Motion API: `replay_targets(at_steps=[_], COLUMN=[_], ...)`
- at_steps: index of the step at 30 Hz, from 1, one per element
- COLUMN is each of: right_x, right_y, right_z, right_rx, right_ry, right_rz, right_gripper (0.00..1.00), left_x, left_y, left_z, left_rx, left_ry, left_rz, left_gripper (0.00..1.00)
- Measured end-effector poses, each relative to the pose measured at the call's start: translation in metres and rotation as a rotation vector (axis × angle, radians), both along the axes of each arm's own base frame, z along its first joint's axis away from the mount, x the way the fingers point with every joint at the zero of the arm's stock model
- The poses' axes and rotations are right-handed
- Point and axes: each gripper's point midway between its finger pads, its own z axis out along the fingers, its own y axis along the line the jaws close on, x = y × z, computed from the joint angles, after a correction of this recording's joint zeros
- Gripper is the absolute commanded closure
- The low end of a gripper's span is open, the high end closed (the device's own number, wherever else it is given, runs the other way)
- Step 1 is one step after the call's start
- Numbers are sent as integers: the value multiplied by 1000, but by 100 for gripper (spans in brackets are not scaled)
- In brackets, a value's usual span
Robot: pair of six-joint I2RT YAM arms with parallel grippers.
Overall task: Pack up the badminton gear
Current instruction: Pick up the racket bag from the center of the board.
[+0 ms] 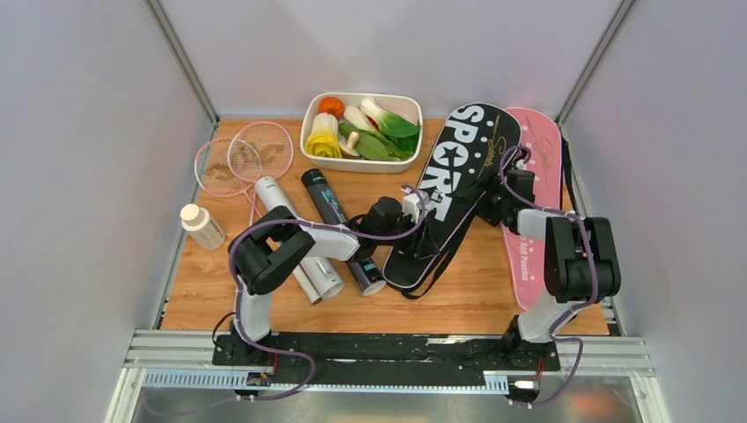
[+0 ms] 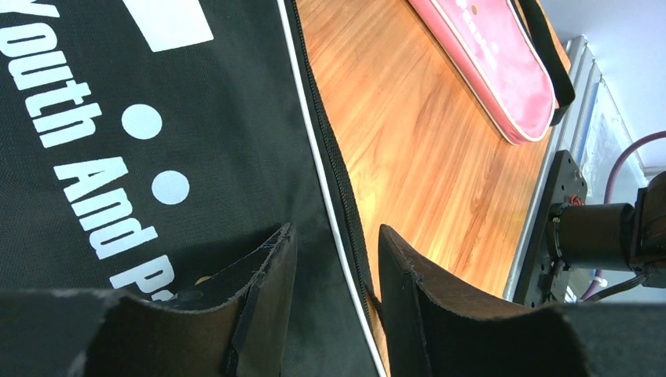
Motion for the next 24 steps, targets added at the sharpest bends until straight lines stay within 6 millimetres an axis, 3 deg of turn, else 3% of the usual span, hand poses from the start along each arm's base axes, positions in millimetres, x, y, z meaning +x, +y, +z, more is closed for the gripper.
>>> replay_targets(at_steps=[8, 16, 21, 24], right_x=[5, 6, 6, 8], right_y=[3, 3, 4, 3], right_z=[-5, -13, 2, 22], right_rx=[14, 18, 16, -1], right_ry=[-12, 2, -17, -32], right_rz=[11, 9, 14, 15], right_gripper=[38, 100, 100, 100], left_x=[0, -1, -1, 6], left_y=[0, 1, 5, 4], left_z=[0, -2, 5, 34], left_rx=[-1, 7, 39, 35], left_ry=[0, 4, -5, -49], left_rz=[0, 6, 14, 22], left_gripper=[50, 50, 49, 47])
